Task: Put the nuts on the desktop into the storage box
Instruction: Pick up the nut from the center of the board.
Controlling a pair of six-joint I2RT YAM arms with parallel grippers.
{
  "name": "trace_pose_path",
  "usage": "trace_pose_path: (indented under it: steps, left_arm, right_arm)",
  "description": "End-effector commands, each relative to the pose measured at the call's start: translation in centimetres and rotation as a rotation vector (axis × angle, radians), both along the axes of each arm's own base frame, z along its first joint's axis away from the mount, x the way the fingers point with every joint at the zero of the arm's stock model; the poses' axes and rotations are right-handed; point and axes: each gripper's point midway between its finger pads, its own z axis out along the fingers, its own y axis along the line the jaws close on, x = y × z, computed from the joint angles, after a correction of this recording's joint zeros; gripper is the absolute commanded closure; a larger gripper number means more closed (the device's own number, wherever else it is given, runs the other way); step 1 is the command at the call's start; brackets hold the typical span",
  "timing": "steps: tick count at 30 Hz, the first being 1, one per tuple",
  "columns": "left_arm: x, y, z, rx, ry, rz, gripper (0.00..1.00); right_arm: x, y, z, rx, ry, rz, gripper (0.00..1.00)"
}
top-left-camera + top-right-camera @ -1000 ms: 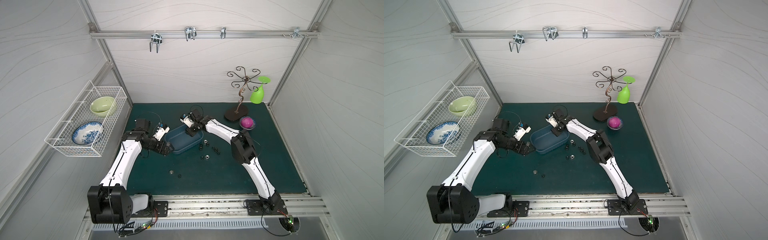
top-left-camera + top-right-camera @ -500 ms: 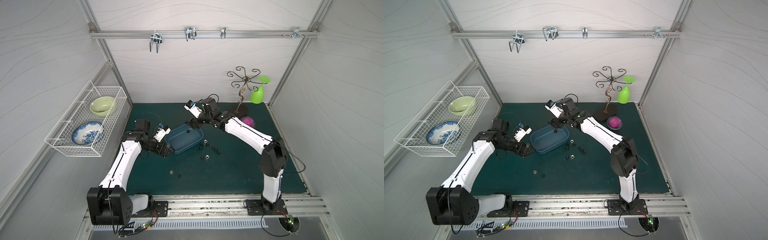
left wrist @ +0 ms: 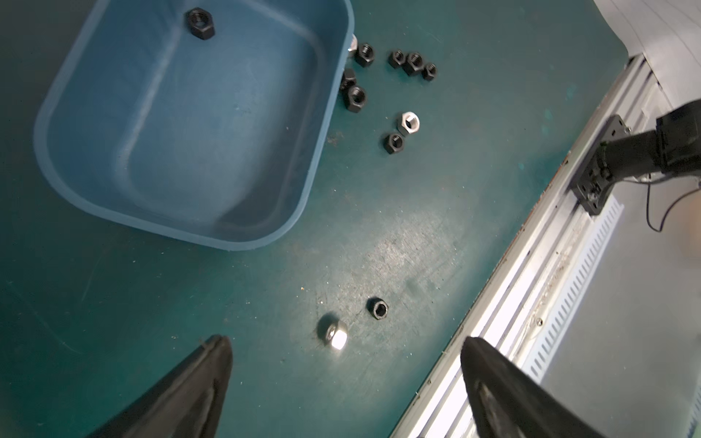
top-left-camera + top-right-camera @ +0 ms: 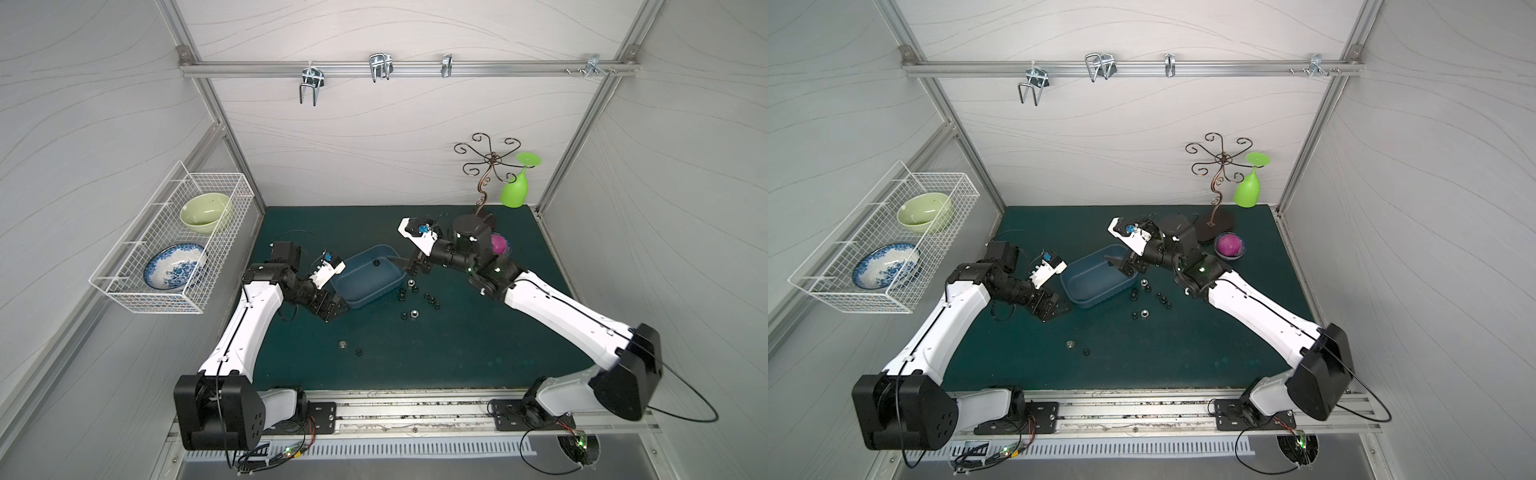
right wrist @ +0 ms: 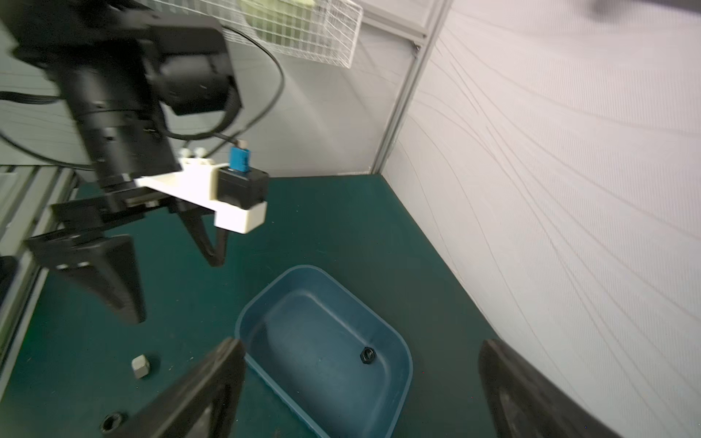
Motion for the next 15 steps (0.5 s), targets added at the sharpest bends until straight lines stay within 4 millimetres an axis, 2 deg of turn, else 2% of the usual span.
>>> trace_pose_path:
  steps: [1,5,10,12,15]
  left_arm:
    - [-0.8,-0.4,0.4,-0.011,-0.037,-0.094,0.02]
    - [-1.2,-0.5,0.0,-0.004,-0.064,-0.164,0.02]
    - [-2.4,-1.1,-0.6,0.008,-0.101,-0.288,0.06]
    - [-3.5,-1.4,-1.2,0.027,-0.098,-0.359,0.06]
    - [-4.4,-1.4,-3.2,0.116,-0.104,-0.452,0.07]
  right_arm:
    - [-3.8,-0.3,2.0,0.037,-0.150,0.133,0.01]
    - [-7.5,-1.0,1.4,0.015,-0.185,0.256,0.01]
    - [-12.7,-1.7,-1.0,-0.087,-0.162,0.468,0.01]
    - [-14.5,-2.0,-1.9,-0.106,-0.154,0.539,0.01]
    - [-17.0,-2.7,-3.5,-0.119,-0.165,0.634,0.01]
